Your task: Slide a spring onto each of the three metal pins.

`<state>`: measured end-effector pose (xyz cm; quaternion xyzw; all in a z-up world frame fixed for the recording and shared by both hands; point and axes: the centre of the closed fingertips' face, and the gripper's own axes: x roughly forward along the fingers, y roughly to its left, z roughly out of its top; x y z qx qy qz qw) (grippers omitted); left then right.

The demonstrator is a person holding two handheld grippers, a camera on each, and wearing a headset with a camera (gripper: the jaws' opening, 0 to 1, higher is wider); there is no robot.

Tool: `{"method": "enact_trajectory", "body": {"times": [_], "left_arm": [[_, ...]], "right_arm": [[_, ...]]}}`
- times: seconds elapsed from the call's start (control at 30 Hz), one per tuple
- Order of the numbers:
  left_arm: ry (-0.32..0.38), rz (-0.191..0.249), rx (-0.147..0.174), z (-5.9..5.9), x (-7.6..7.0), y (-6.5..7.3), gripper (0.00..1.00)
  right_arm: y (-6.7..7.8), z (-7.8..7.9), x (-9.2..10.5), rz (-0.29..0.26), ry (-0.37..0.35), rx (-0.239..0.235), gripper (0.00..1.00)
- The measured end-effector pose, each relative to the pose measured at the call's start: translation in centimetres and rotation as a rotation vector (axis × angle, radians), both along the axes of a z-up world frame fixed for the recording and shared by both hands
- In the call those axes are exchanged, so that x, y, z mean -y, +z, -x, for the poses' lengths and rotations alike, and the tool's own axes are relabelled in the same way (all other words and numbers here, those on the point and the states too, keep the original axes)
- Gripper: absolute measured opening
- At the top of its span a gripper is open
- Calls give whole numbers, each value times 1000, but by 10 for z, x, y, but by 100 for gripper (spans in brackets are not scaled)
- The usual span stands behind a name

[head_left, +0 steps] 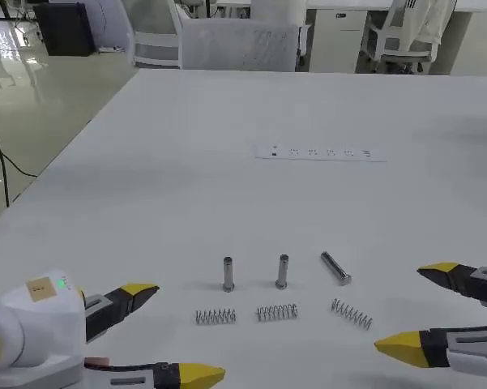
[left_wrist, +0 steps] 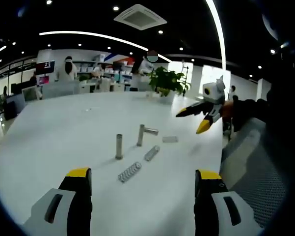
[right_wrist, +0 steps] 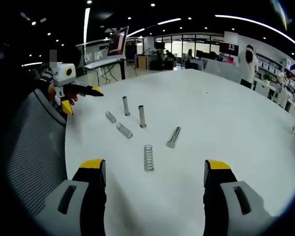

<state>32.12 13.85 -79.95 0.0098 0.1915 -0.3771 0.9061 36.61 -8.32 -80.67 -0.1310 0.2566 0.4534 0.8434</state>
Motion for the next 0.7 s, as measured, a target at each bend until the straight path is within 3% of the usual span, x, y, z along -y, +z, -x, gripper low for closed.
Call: {"method": "enact_trajectory", "body": {"times": [0.7], "left_arm": [[2,1,1,-1,0,0,83]], "right_arm": [[5,-8,0,6,2,13,82]]}}
